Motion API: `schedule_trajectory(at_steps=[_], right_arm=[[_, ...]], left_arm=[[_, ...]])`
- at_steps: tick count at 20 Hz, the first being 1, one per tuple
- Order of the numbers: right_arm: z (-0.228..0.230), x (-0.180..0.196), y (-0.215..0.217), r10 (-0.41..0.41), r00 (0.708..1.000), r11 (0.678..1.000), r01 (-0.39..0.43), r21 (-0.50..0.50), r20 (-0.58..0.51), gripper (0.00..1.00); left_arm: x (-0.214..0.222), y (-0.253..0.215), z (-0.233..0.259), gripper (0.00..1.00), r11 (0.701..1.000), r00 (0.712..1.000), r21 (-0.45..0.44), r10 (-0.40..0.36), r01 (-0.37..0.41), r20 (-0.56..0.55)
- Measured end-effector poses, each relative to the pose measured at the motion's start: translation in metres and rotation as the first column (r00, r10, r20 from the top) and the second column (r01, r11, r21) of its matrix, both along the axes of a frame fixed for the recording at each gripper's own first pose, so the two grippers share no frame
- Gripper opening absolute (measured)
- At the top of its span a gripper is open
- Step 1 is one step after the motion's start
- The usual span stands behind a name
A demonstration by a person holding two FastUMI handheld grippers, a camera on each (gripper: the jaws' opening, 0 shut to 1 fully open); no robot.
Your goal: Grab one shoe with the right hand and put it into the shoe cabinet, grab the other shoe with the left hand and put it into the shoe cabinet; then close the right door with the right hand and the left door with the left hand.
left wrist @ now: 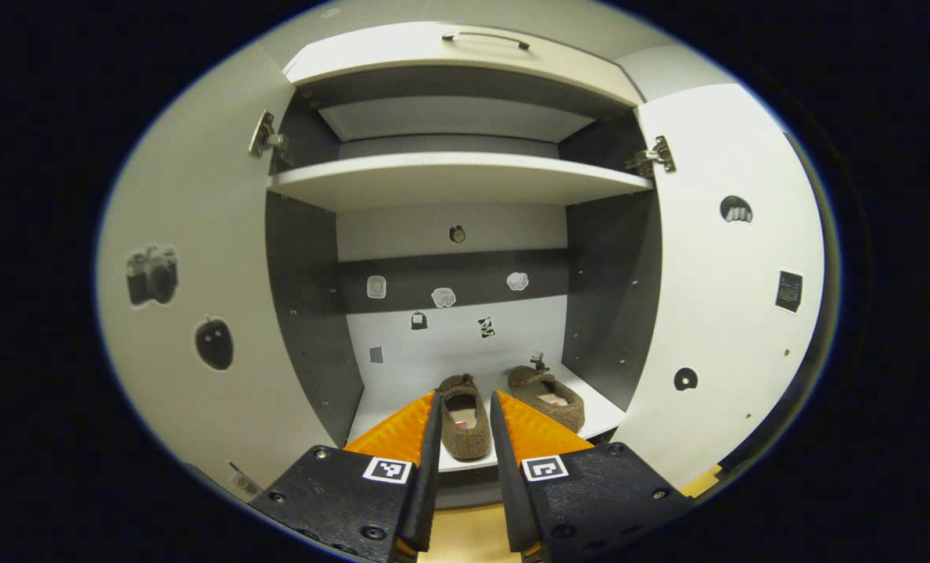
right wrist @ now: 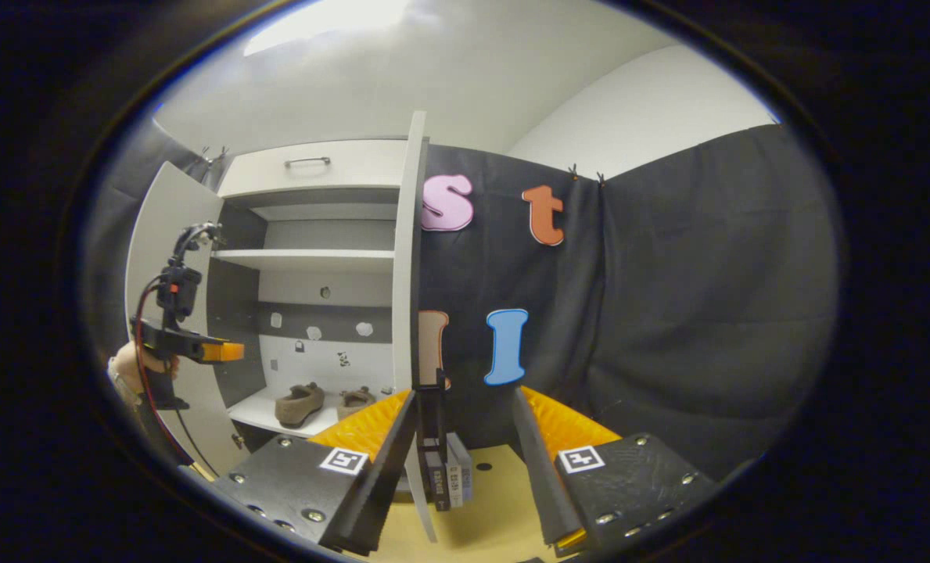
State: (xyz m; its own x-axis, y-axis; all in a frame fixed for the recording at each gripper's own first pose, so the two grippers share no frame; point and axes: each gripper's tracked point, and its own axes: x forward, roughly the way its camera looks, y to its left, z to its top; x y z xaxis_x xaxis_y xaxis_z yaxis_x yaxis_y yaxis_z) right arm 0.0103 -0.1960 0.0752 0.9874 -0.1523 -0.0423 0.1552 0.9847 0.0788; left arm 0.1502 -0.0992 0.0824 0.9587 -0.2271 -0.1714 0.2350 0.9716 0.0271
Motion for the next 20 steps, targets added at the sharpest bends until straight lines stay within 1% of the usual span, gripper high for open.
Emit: schedule_trajectory(at_steps=[5,7,8,9,10,11,12,13,14,15,17,19,20], right_arm=[[-0.003,0.018,-0.002,0.027,0.999,0.999,-0.027,0.022,-0.022,0.75],[-0.004,0.021,-0.002,0.041,0.999,0.999,-0.04,0.027,-0.028,0.77],[-0.005,0.023,-0.002,0.047,0.998,0.999,-0.046,0.024,-0.032,0.78],[-0.007,0.026,-0.001,0.053,0.998,0.998,-0.052,0.02,-0.034,0.76],[-0.007,0.03,-0.001,0.058,0.998,0.998,-0.058,0.014,-0.033,0.79],[-0.009,0.033,-0.001,0.065,0.997,0.998,-0.064,0.008,-0.037,0.8],[-0.012,0.038,0.001,0.072,0.997,0.997,-0.071,0.004,-0.043,0.87],[-0.014,0.041,0.003,0.078,0.996,0.997,-0.078,0.001,-0.049,0.94],[-0.018,0.046,0.004,0.082,0.995,0.997,-0.083,-0.002,-0.053,0.95],[-0.019,0.05,0.004,0.082,0.995,0.997,-0.082,-0.004,-0.055,0.95],[-0.024,0.055,0.003,0.086,0.994,0.996,-0.086,-0.004,-0.066,0.95],[-0.03,0.06,0.002,0.094,0.993,0.996,-0.094,0.001,-0.078,0.95],[-0.033,0.063,0.002,0.099,0.992,0.995,-0.099,0.003,-0.081,0.95]], left_arm=[[-0.052,0.005,0.024,0.39,0.999,0.999,-0.013,-0.028,0.029,0.042],[-0.072,0.011,0.03,0.53,0.999,0.998,-0.021,-0.032,0.033,0.05],[-0.08,0.013,0.031,0.63,0.999,0.998,-0.024,-0.029,0.031,0.05],[-0.088,0.017,0.032,0.74,0.999,0.998,-0.024,-0.025,0.026,0.051],[-0.094,0.021,0.033,0.84,1.0,0.998,-0.019,-0.018,0.019,0.055],[-0.101,0.024,0.035,0.91,1.0,0.998,-0.011,-0.013,0.014,0.061],[-0.109,0.029,0.037,0.99,1.0,0.998,-0.004,-0.001,0.002,0.065],[-0.116,0.033,0.04,1.0,1.0,0.997,-0.006,0.009,-0.008,0.072],[-0.123,0.037,0.042,0.99,1.0,0.997,-0.013,0.021,-0.02,0.077],[-0.129,0.043,0.045,1.0,0.999,0.996,-0.021,0.034,-0.032,0.08],[-0.139,0.055,0.047,0.99,0.998,0.995,-0.037,0.06,-0.058,0.078],[-0.149,0.071,0.049,1.0,0.995,0.992,-0.039,0.096,-0.093,0.077],[-0.152,0.079,0.049,0.99,0.993,0.99,-0.034,0.115,-0.113,0.08]])
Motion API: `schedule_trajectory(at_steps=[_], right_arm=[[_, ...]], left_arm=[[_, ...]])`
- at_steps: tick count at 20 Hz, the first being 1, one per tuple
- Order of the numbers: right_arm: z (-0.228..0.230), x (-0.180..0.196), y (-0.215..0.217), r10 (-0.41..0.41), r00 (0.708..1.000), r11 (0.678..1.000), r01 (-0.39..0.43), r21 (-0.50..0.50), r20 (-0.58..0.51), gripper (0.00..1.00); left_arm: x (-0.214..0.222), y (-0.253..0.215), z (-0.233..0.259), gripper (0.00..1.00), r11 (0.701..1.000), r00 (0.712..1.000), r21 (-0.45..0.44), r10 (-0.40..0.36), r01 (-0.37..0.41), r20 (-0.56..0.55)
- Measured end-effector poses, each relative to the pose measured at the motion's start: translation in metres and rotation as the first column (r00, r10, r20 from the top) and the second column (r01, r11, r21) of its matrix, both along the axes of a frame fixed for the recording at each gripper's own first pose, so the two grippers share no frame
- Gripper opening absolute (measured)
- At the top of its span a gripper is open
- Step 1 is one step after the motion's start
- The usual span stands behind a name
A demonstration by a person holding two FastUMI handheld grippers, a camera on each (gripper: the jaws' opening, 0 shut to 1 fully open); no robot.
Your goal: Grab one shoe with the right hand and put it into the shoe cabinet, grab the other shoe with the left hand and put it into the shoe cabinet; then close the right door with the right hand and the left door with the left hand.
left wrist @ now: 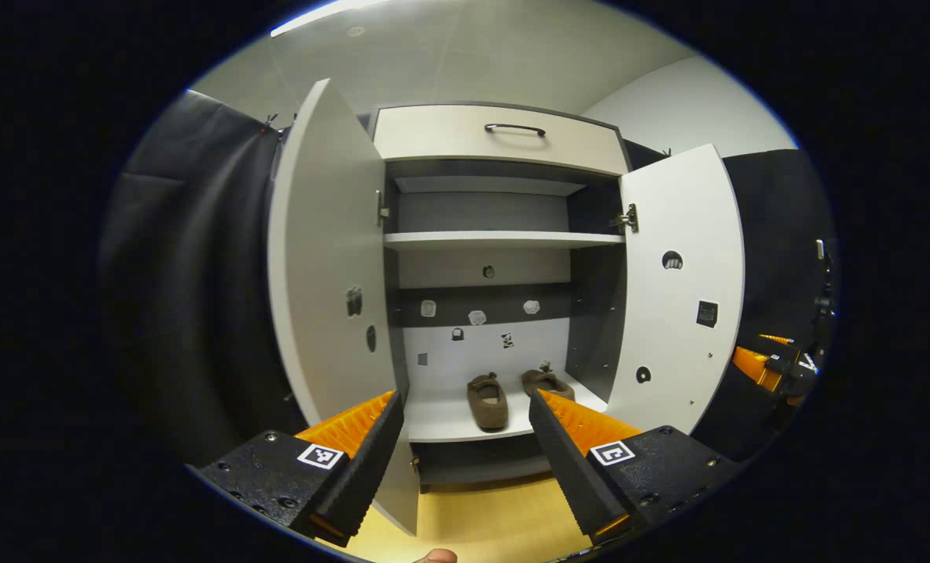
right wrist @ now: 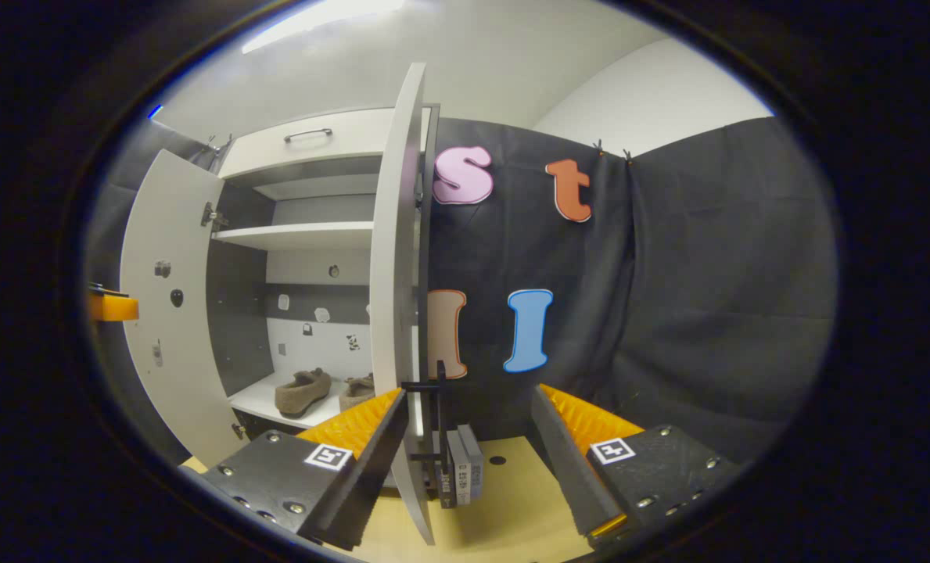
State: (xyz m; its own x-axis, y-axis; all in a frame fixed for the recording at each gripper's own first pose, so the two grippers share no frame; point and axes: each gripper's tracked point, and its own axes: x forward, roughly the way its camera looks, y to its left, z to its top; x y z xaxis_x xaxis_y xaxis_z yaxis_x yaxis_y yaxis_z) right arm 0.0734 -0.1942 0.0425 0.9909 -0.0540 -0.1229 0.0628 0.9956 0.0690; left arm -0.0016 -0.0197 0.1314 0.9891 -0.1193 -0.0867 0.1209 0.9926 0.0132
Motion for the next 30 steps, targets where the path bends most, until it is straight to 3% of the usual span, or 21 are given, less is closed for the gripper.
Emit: schedule_trajectory(at_steps=[5,6,7,9,12,13,14,15,16,18,20,22,23,26,29,30], right_arm=[[-0.008,0.005,0.0,0.001,1.0,1.0,-0.001,0.006,-0.012,0.94],[-0.008,0.004,0.002,0.004,1.0,1.0,-0.004,0.01,-0.011,0.89],[-0.008,0.005,0.002,0.008,1.0,1.0,-0.008,0.01,-0.007,0.94],[-0.008,0.005,0.003,0.018,1.0,1.0,-0.018,0.01,-0.007,0.89],[-0.008,0.005,0.005,0.027,1.0,1.0,-0.027,0.008,-0.009,0.89],[-0.008,0.005,0.005,0.032,0.999,0.999,-0.032,0.007,-0.009,0.94],[-0.008,0.005,0.006,0.04,0.999,0.999,-0.04,0.005,-0.01,0.89],[-0.007,0.005,0.007,0.045,0.999,0.999,-0.045,0.005,-0.01,0.94],[-0.007,0.004,0.006,0.043,0.999,0.999,-0.043,0.005,-0.011,0.89],[-0.007,0.005,0.008,0.042,0.999,0.999,-0.042,0.004,-0.01,0.89],[-0.006,0.005,0.009,0.051,0.999,0.999,-0.051,0.001,-0.008,0.94],[-0.007,0.008,0.019,0.081,0.997,0.997,-0.081,0.004,-0.007,0.89],[-0.007,0.01,0.028,0.101,0.995,0.995,-0.1,0.01,-0.006,0.94],[-0.004,0.01,0.054,0.158,0.987,0.987,-0.158,0.022,0.002,0.93],[-0.001,0.011,0.073,0.193,0.981,0.981,-0.193,0.019,0.005,0.9],[-0.003,0.013,0.079,0.204,0.979,0.979,-0.204,0.023,0.007,0.85]], left_arm=[[-0.022,0.035,-0.004,1.0,0.997,0.997,0.008,0.082,-0.082,-0.006],[-0.025,0.041,-0.006,0.99,0.995,0.995,0.012,0.099,-0.098,-0.008],[-0.028,0.048,-0.006,1.0,0.994,0.994,0.019,0.112,-0.112,-0.005],[-0.03,0.059,-0.004,0.99,0.99,0.99,0.025,0.139,-0.139,0.004],[-0.032,0.069,-0.007,0.99,0.987,0.987,0.007,0.159,-0.159,0.004],[-0.032,0.073,-0.007,0.99,0.986,0.986,0.005,0.166,-0.166,0.004],[-0.031,0.077,-0.008,0.99,0.984,0.984,0.005,0.176,-0.176,0.008],[-0.03,0.081,-0.008,0.99,0.983,0.983,0.006,0.185,-0.186,0.008],[-0.044,0.083,-0.016,0.99,0.982,0.981,0.006,0.191,-0.191,0.013],[-0.048,0.088,-0.018,0.99,0.981,0.981,0.008,0.194,-0.194,0.01],[-0.044,0.091,-0.019,0.99,0.979,0.979,0.005,0.206,-0.206,0.008],[-0.043,0.094,-0.019,0.99,0.977,0.977,-0.002,0.214,-0.214,0.007],[-0.04,0.095,-0.018,0.99,0.976,0.976,-0.001,0.219,-0.219,0.011],[-0.036,0.104,-0.018,0.99,0.971,0.97,0.001,0.241,-0.241,0.019],[-0.037,0.114,-0.02,0.99,0.964,0.964,-0.001,0.265,-0.265,0.014],[-0.038,0.118,-0.023,0.99,0.962,0.962,-0.001,0.273,-0.273,0.011]])
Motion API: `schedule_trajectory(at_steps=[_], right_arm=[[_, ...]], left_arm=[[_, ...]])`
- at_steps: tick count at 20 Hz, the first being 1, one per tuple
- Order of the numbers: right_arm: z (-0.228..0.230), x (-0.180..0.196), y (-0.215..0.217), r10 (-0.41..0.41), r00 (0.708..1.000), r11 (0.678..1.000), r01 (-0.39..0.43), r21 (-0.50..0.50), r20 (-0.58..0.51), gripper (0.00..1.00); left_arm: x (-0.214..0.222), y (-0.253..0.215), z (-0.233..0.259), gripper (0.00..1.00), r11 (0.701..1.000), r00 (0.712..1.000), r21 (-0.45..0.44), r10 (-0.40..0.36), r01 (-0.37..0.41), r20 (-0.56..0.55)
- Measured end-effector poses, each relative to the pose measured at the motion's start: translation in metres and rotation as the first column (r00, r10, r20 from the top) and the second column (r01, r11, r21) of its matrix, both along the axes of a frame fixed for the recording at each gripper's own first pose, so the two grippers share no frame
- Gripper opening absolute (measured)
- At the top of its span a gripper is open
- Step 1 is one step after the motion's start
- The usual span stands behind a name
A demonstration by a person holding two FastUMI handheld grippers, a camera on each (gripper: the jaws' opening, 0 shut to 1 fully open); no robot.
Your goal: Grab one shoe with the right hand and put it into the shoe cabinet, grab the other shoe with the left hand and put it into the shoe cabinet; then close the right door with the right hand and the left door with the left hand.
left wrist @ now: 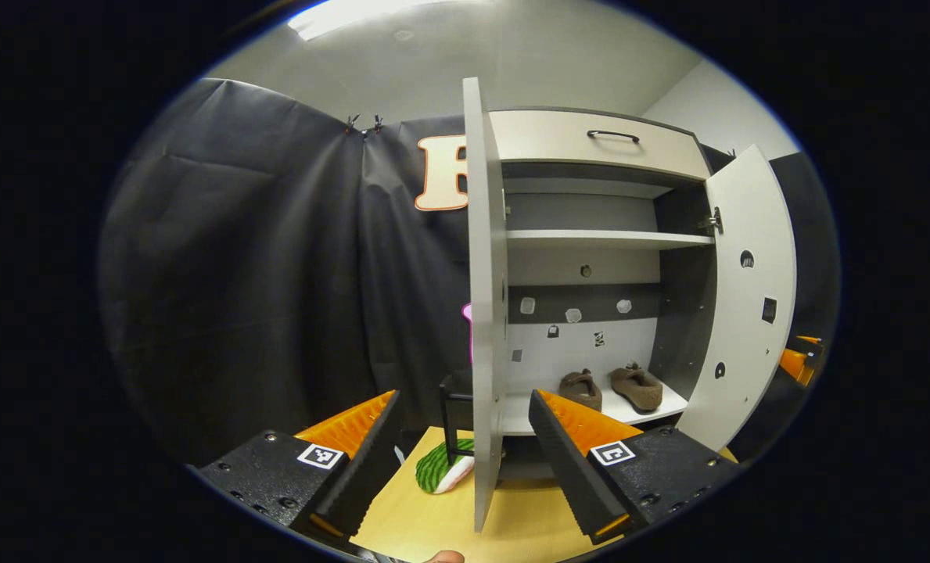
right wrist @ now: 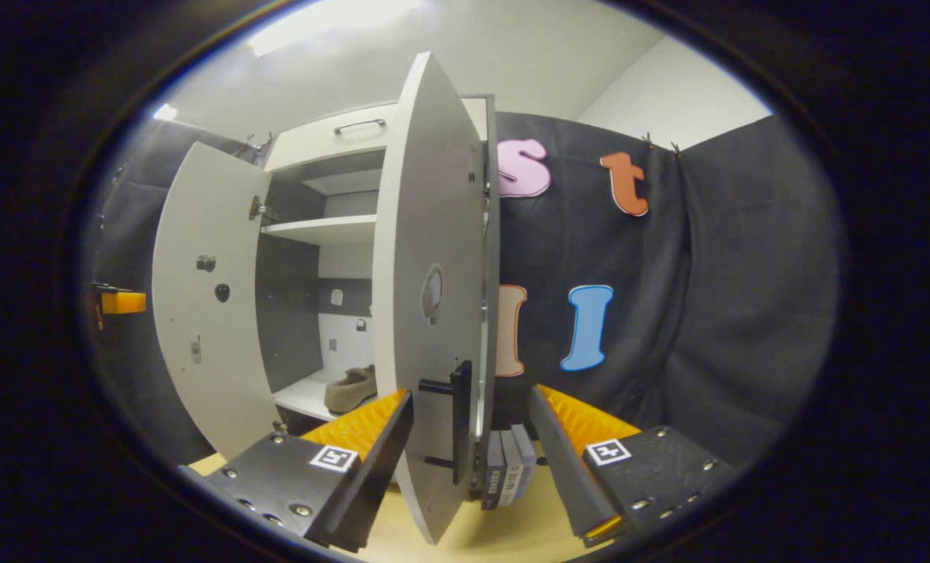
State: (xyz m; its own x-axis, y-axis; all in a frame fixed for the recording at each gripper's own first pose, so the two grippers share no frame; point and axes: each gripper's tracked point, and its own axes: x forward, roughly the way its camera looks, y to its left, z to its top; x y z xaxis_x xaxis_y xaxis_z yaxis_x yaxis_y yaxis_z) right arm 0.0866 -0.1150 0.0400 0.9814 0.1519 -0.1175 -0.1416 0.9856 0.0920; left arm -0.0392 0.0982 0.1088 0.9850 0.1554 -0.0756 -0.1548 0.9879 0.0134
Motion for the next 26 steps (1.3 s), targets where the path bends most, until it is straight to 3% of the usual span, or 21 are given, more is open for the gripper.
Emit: schedule_trajectory(at_steps=[1,2,15,16,17,20,21,22,26], right_arm=[[0.0,0.002,0.006,0.013,1.0,1.0,-0.013,0.003,-0.003,0.84],[-0.001,0.003,0.01,0.023,1.0,1.0,-0.023,0.008,-0.004,0.9],[0.003,0.016,0.043,0.067,0.998,0.997,-0.067,0.029,-0.006,0.9],[0.003,0.016,0.045,0.071,0.997,0.997,-0.07,0.027,-0.006,0.84],[0.003,0.017,0.049,0.075,0.997,0.997,-0.075,0.026,-0.004,0.91],[0.003,0.021,0.061,0.099,0.995,0.995,-0.099,0.029,-0.003,0.91],[0.004,0.021,0.067,0.108,0.994,0.994,-0.108,0.032,-0.002,0.85],[0.004,0.022,0.071,0.117,0.993,0.992,-0.117,0.035,-0.002,0.91],[0.007,0.02,0.101,0.186,0.983,0.98,-0.185,0.072,0.0,0.91]], left_arm=[[-0.001,0.003,-0.001,0.99,1.0,1.0,-0.001,0.009,-0.009,-0.002],[-0.001,0.007,-0.003,0.99,1.0,1.0,-0.002,0.017,-0.017,-0.004],[-0.004,0.04,-0.02,0.99,0.996,0.996,-0.023,0.086,-0.086,-0.03],[-0.003,0.042,-0.022,0.99,0.996,0.996,-0.024,0.088,-0.089,-0.034],[-0.002,0.044,-0.024,0.99,0.996,0.995,-0.026,0.089,-0.09,-0.036],[0.003,0.045,-0.029,0.99,0.995,0.996,-0.052,0.077,-0.079,-0.037],[0.004,0.045,-0.031,0.99,0.995,0.997,-0.063,0.073,-0.076,-0.04],[0.007,0.047,-0.034,0.99,0.995,0.997,-0.068,0.07,-0.072,-0.041],[0.015,0.048,-0.041,0.96,0.995,0.998,-0.093,0.041,-0.045,-0.045]])
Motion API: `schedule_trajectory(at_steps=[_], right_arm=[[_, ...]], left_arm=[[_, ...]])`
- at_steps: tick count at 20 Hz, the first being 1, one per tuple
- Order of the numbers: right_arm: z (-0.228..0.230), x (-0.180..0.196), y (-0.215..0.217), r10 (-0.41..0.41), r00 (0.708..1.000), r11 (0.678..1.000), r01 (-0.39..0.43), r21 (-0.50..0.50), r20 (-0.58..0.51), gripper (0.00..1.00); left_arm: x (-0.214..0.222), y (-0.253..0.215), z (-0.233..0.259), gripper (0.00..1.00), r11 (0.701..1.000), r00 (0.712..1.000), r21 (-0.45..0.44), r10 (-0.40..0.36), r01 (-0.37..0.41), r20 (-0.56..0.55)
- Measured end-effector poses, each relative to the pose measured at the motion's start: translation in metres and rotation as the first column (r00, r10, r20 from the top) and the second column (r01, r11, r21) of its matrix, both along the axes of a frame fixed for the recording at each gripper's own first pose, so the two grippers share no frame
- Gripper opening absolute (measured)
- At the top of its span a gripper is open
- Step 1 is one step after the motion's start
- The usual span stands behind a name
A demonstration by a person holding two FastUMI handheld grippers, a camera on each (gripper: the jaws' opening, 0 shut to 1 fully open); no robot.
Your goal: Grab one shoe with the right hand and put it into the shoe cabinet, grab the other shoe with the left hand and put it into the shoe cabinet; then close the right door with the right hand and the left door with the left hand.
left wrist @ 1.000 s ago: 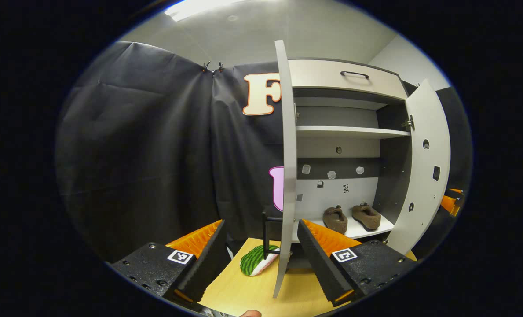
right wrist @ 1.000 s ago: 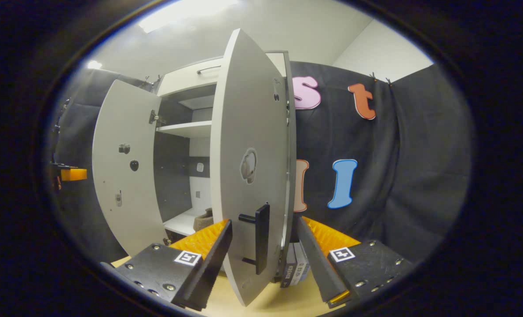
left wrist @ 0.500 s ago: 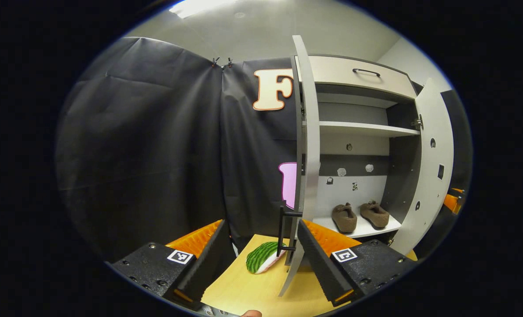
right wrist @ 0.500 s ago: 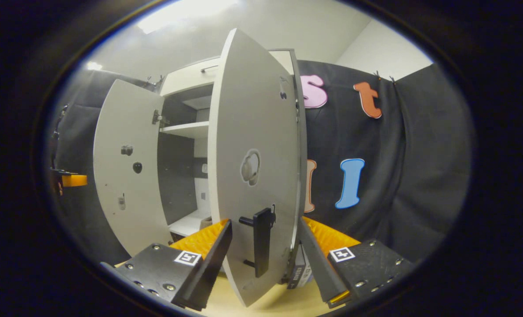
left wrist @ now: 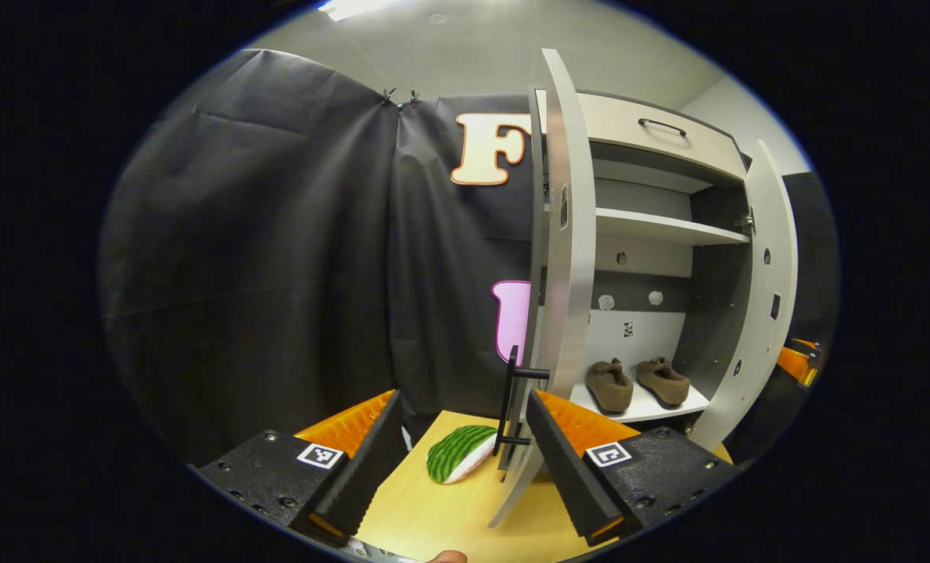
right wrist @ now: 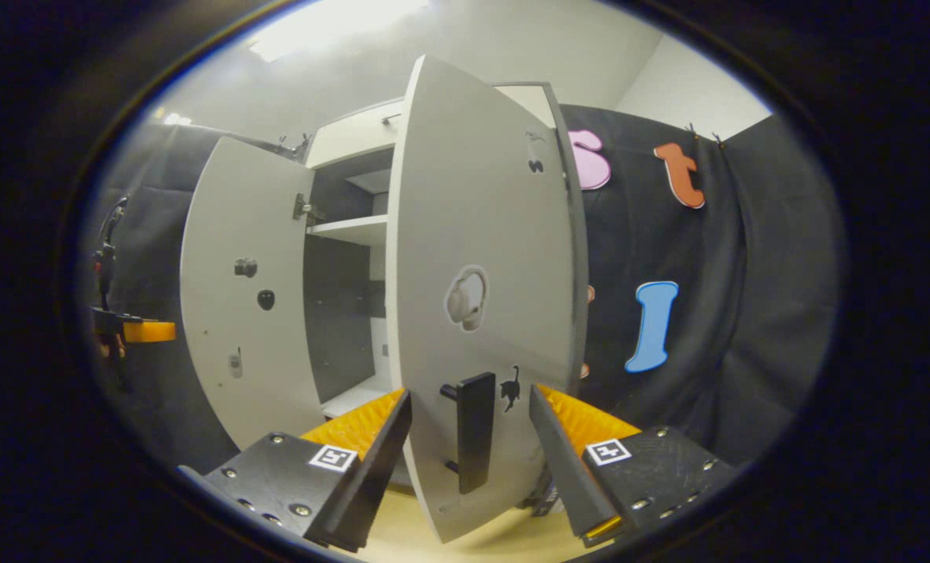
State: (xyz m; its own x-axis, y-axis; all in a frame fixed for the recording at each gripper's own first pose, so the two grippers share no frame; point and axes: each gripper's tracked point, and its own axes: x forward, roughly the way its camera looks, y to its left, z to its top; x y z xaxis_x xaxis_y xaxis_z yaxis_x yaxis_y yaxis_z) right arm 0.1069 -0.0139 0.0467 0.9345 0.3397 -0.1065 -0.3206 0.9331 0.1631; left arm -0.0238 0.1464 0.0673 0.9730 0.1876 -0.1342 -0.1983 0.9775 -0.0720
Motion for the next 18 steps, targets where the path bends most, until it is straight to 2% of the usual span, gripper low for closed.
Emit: schedule_trajectory(at_steps=[3,5,6,7,9,10,11,12,13,14,15,16,17,18], right_arm=[[0.007,-0.001,0.016,0.034,0.999,0.999,-0.034,0.026,0.005,0.91],[0.005,-0.003,0.021,0.041,0.999,0.999,-0.041,0.017,0.008,0.91],[0.004,-0.003,0.023,0.044,0.999,0.999,-0.044,0.012,0.007,0.91],[0.003,-0.003,0.025,0.045,0.999,0.999,-0.045,0.007,0.006,0.85],[0.002,-0.002,0.028,0.042,0.999,0.999,-0.042,0.004,0.003,0.85],[0.002,-0.002,0.028,0.04,0.999,0.999,-0.04,0.008,0.003,0.91],[0.002,-0.003,0.028,0.04,0.999,0.999,-0.041,0.013,0.005,0.91],[0.001,-0.003,0.027,0.039,0.999,0.999,-0.039,0.015,0.006,0.85],[0.0,-0.003,0.025,0.035,0.999,0.999,-0.036,0.014,0.004,0.85],[-0.001,-0.003,0.024,0.029,1.0,0.999,-0.029,0.013,0.003,0.85],[-0.002,-0.002,0.022,0.024,1.0,1.0,-0.024,0.014,0.0,0.91],[-0.003,-0.002,0.021,0.02,1.0,1.0,-0.02,0.017,-0.004,0.91],[-0.003,-0.001,0.019,0.017,1.0,1.0,-0.017,0.024,-0.008,0.91],[-0.005,0.0,0.017,0.016,1.0,0.999,-0.015,0.035,-0.012,0.91]], left_arm=[[0.001,0.004,-0.006,0.94,0.999,1.0,-0.039,-0.019,0.018,-0.006],[0.003,0.005,-0.01,0.97,0.998,1.0,-0.051,-0.026,0.026,-0.013],[0.008,0.006,-0.013,0.94,0.998,0.999,-0.056,-0.033,0.032,-0.012],[0.013,0.005,-0.014,0.97,0.997,0.999,-0.065,-0.042,0.041,-0.01],[0.02,0.006,-0.018,0.94,0.995,0.999,-0.083,-0.051,0.05,-0.008],[0.02,0.007,-0.019,0.96,0.995,0.999,-0.084,-0.053,0.052,-0.006],[0.022,0.007,-0.019,0.97,0.995,0.999,-0.08,-0.052,0.051,-0.004],[0.024,0.008,-0.021,0.96,0.996,0.999,-0.075,-0.053,0.053,-0.005],[0.025,0.007,-0.022,0.93,0.996,0.998,-0.075,-0.057,0.057,-0.01],[0.028,0.004,-0.024,0.94,0.995,0.998,-0.08,-0.068,0.066,-0.015],[0.028,0.003,-0.025,0.97,0.994,0.998,-0.087,-0.066,0.064,-0.02],[0.029,0.005,-0.028,0.93,0.994,0.998,-0.087,-0.062,0.06,-0.026],[0.03,0.005,-0.028,0.96,0.995,0.998,-0.085,-0.061,0.058,-0.027],[0.029,0.004,-0.029,0.93,0.995,0.998,-0.081,-0.063,0.061,-0.027]])
